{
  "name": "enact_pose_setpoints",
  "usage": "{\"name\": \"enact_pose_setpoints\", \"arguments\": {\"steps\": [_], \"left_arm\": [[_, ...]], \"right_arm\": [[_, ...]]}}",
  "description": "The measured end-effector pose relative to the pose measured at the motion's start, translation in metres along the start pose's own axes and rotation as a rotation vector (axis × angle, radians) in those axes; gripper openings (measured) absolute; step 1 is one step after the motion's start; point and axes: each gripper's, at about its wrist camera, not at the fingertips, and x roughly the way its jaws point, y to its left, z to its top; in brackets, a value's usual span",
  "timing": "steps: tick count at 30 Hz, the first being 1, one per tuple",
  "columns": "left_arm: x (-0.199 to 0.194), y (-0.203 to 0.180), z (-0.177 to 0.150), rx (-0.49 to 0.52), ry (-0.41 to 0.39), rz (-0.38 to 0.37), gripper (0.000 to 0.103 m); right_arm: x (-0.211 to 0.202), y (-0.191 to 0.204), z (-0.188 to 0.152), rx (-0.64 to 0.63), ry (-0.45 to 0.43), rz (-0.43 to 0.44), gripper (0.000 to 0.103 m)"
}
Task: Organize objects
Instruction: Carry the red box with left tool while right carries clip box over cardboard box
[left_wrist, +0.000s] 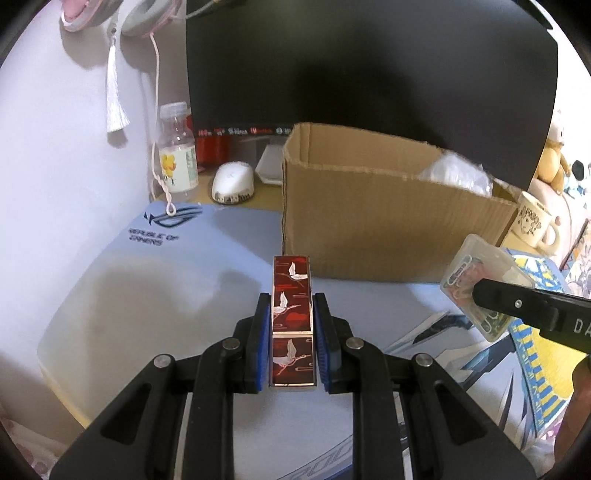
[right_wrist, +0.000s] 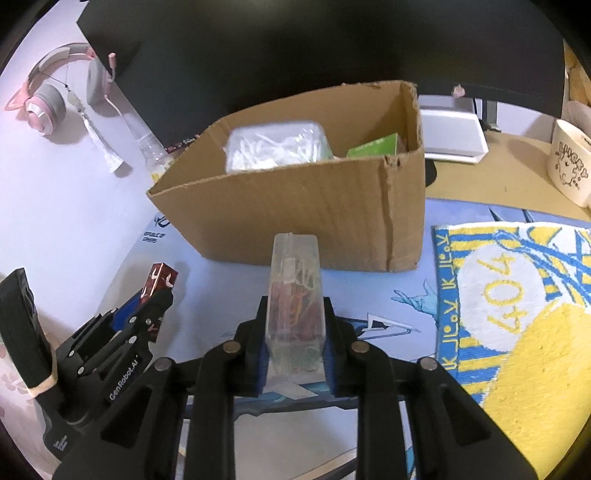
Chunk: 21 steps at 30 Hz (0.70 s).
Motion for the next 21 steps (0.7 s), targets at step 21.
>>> {"name": "enact_pose_setpoints", "arguments": {"steps": [21], "left_arm": [[-0.038, 0.009, 0.049, -0.055, -0.148, 0.005, 0.020]], "right_arm": [[-0.064, 0.025, 0.026, -0.040, -0.179, 0.011, 0.026]]}}
